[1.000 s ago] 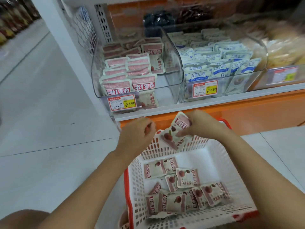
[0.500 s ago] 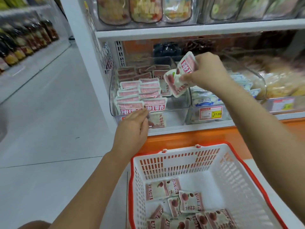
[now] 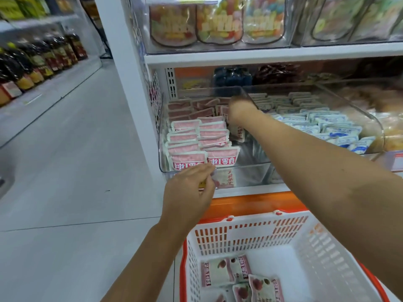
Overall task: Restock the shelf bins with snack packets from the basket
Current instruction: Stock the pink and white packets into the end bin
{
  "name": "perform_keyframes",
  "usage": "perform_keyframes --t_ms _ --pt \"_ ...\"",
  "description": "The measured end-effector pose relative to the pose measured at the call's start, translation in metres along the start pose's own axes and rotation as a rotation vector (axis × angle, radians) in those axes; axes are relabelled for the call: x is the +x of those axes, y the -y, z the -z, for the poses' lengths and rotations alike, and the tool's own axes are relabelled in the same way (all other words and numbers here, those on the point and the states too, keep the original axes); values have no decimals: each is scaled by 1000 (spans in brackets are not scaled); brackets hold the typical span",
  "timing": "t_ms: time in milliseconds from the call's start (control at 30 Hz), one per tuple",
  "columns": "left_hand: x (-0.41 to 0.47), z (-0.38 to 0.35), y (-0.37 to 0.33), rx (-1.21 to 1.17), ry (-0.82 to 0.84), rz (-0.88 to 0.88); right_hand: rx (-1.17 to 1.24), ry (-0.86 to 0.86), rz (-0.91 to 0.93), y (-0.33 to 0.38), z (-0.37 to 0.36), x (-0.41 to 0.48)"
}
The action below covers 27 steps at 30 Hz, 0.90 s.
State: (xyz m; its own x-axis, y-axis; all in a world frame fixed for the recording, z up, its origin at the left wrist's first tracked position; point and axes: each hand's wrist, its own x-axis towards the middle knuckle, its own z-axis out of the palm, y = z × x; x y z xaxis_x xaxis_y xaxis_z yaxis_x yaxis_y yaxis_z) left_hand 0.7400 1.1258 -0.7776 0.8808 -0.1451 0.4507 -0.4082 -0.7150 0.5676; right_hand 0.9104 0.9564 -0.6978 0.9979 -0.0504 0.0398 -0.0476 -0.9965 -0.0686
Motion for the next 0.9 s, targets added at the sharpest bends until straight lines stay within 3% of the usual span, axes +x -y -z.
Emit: perform_keyframes --t_ms 233,467,600,700,800,900 --pt "1 -3 3 -24 -31 -10 -28 54 111 -7 -18 16" --pt "-2 -3 4 1 -22 -34 -213 -302 146 -13 -23 11" --pt "-6 0 1 54 46 -74 43 -241 140 -11 -14 -17" --pt "-12 -1 0 72 94 -70 251 -342 225 -19 -6 -59" --pt "-30 -11 -2 32 69 -178 448 -462 394 -34 -18 -120" --pt "-56 -30 0 34 175 -306 483 -357 466 -55 -46 -176"
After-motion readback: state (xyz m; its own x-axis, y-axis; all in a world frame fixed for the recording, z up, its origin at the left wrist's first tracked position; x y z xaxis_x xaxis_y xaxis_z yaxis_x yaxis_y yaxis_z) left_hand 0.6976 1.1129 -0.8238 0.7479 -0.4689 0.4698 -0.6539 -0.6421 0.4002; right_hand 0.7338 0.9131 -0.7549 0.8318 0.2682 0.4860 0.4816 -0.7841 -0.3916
